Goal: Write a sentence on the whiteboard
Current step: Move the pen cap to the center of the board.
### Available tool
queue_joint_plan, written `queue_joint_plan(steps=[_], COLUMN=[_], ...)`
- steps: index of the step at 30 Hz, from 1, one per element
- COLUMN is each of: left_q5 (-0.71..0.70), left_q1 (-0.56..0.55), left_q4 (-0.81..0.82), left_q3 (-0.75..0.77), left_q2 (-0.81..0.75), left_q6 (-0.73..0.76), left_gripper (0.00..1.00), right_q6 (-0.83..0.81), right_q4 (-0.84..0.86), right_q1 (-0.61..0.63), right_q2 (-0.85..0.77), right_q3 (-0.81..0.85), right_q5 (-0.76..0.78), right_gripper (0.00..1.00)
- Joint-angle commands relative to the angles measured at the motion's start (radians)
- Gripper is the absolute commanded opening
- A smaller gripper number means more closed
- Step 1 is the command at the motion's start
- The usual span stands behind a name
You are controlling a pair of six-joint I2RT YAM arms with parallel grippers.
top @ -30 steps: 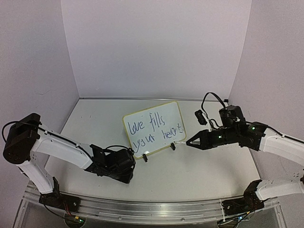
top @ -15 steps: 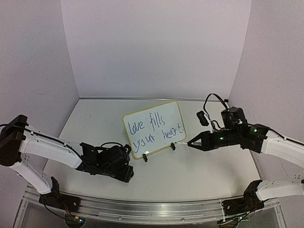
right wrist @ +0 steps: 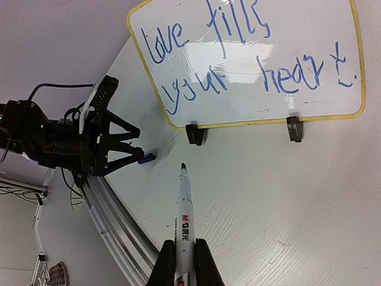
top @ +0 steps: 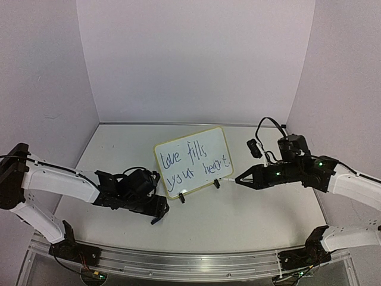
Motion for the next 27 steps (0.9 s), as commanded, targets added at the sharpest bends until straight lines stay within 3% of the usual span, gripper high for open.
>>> queue_joint_plan(steps=[1,12,27], left_q5=[-0.013,0.167,0.318], left_q1=[0.026,0.036,-0.007], left_q4=[-0.041,0.01,0.01], left_q3=[-0.023,-0.071,0.008], left_q2=[-0.036,0.012,0.11], left_q6=[-0.036,-0.039,0.007], left_gripper=[0.75,0.76,0.74], right_q6=[0.006,0.005,0.009], right_q4=[0.028,0.03,0.031], right_q1=[-0.002,-0.002,-0.002], right_q2=[-0.022,-0.008,-0.02], right_q3=[-0.007,-0.006,-0.009], right_q5=[0.014,0.014,0.012], right_gripper=[0.0,0.0,0.0])
